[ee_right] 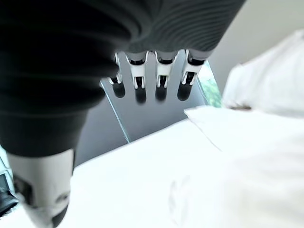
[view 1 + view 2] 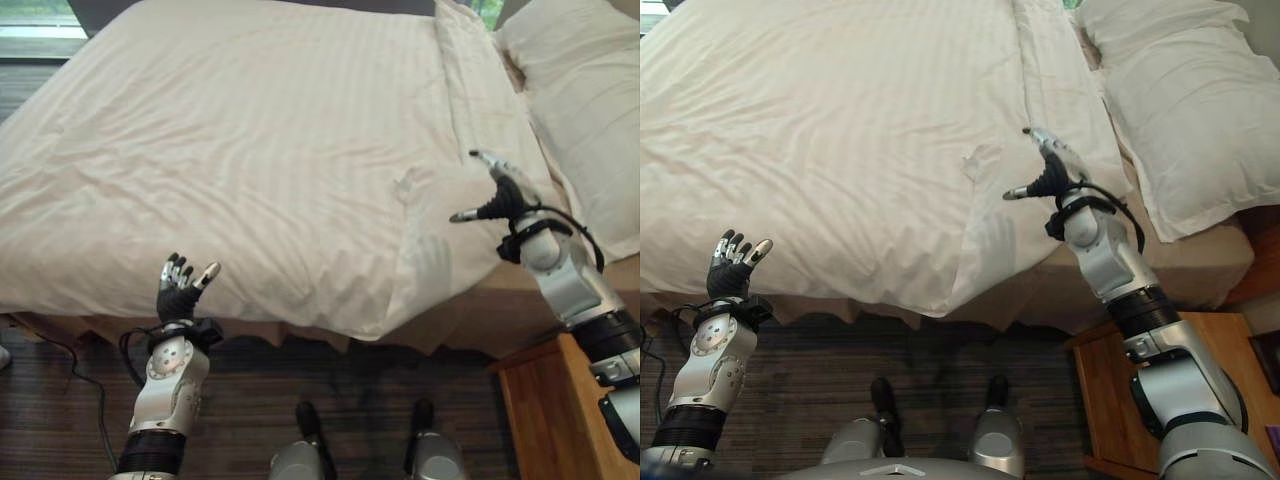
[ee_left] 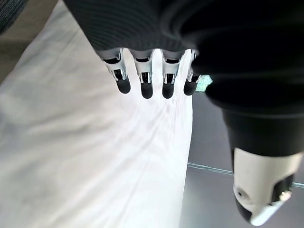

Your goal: Making the bed.

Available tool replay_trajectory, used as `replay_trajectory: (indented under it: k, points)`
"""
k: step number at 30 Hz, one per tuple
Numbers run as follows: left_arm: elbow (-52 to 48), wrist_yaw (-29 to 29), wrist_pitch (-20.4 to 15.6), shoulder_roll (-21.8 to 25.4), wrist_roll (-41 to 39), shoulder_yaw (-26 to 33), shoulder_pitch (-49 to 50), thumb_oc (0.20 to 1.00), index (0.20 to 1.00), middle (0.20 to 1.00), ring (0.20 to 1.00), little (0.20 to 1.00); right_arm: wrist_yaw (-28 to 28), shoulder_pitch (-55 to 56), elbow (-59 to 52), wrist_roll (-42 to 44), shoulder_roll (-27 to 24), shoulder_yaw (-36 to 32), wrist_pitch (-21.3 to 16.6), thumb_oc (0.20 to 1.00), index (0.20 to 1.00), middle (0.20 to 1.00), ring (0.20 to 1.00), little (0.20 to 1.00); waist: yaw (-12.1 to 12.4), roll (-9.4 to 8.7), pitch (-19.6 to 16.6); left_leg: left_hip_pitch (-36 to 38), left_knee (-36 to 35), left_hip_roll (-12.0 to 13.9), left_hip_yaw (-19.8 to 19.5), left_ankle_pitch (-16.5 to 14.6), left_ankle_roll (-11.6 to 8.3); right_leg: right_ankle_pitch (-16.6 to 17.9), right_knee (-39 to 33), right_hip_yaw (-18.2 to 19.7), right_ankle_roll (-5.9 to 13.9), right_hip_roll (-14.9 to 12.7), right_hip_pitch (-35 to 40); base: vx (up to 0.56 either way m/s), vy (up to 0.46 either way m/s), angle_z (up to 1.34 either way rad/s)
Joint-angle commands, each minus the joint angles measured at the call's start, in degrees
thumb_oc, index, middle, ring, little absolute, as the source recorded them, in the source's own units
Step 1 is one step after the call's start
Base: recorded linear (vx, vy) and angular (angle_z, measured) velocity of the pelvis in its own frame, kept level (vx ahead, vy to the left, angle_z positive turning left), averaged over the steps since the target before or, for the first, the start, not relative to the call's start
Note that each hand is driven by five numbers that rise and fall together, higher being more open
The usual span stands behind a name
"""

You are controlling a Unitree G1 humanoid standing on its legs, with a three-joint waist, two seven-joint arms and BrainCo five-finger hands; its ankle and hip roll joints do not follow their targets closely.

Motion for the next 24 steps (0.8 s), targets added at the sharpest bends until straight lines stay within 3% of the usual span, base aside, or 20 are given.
replay_trajectory:
  k: [1, 4, 9, 10, 13, 14, 15, 24]
  points:
    - [-0.8, -0.6, -4.1, 3.8, -1.2, 1.1, -1.4, 1.000, 1.000, 1.000, 1.000, 1.000, -2.5, -5.6, 4.8, -1.3, -0.8, 2.0, -0.2, 1.000, 1.000, 1.000, 1.000, 1.000, -0.4, -2.40, -1.9, 8.9, -1.3, 3.1, 0.4, -1.2, -5.84, 5.6, 3.1, -0.6, 1.33, -0.7, -2.5, 0.12, -0.086, 0.61]
    - [0.4, -0.4, -4.1, 3.4, -1.3, 1.3, -2.0, 1.000, 1.000, 1.000, 1.000, 1.000, -2.7, -8.2, 6.8, -1.2, -1.6, 3.5, -0.1, 1.000, 1.000, 1.000, 1.000, 1.000, -0.2, -2.26, -1.7, 8.9, -1.3, 3.0, 0.3, -1.1, -6.06, 6.6, 1.8, -1.8, 1.30, -0.8, -1.9, 0.06, -0.100, 0.45]
    - [1.8, 0.0, -4.8, 3.0, -2.7, 1.1, -3.1, 1.000, 1.000, 1.000, 1.000, 1.000, -3.2, -17.7, 11.0, -1.6, -2.4, 8.0, 0.0, 1.000, 1.000, 1.000, 1.000, 1.000, 0.7, -0.34, -0.8, 5.8, -1.1, 5.2, 0.5, 0.5, -7.65, 6.1, 0.6, -3.8, 0.86, 0.0, -3.3, 0.00, -0.130, -0.21]
    - [2.0, -0.2, -5.3, 2.6, -3.2, 1.0, -3.4, 1.000, 1.000, 1.000, 1.000, 1.000, -3.8, -19.8, 12.2, -1.6, -2.7, 8.9, 0.1, 1.000, 1.000, 1.000, 1.000, 1.000, 0.8, 0.71, -0.5, 4.5, -1.2, 6.0, 0.1, 1.2, -8.15, 5.7, 0.4, -4.1, 0.66, 0.4, -3.8, 0.01, -0.095, -0.22]
    - [2.2, -0.4, -5.5, 2.3, -4.0, 1.1, -3.6, 1.000, 1.000, 1.000, 1.000, 1.000, -3.7, -21.5, 12.1, -1.7, -3.1, 9.7, 0.1, 1.000, 1.000, 1.000, 1.000, 1.000, 0.8, 1.25, -0.4, 3.8, -1.2, 6.4, -0.2, 1.6, -8.45, 5.5, 0.4, -4.4, 0.56, 0.6, -4.1, 0.01, -0.057, -0.03]
    - [2.4, -0.5, -5.6, 1.7, -5.3, 0.9, -3.5, 1.000, 1.000, 1.000, 1.000, 1.000, -4.0, -22.4, 12.4, -1.8, -2.5, 10.2, 0.1, 1.000, 1.000, 1.000, 1.000, 1.000, 1.1, 1.63, -0.1, 3.3, -1.3, 6.6, -0.4, 1.8, -8.65, 5.3, 0.4, -4.5, 0.47, 0.8, -4.4, 0.01, -0.121, 0.10]
    - [11.5, 0.5, -5.4, 0.7, -2.4, -2.7, -7.9, 1.000, 1.000, 1.000, 1.000, 1.000, -4.4, -25.3, 16.0, -2.9, 0.5, 12.9, 0.6, 1.000, 1.000, 1.000, 1.000, 1.000, 0.6, 2.39, 0.3, 2.3, -1.2, 7.4, -0.6, 2.3, -9.22, 4.9, 0.4, -4.4, 0.36, 1.4, -5.2, -0.02, -0.107, 0.15]
    - [13.7, -1.3, -6.4, 0.6, -4.4, -0.7, -4.7, 1.000, 1.000, 1.000, 1.000, 1.000, -6.1, -38.6, 25.8, -4.8, 2.9, 19.3, 0.2, 1.000, 1.000, 1.000, 1.000, 1.000, 2.6, 7.43, 3.2, -4.6, -1.3, 9.4, -2.3, 5.4, -11.00, 4.5, 0.8, -4.0, -0.35, 2.3, -11.3, -0.03, -0.073, 0.11]
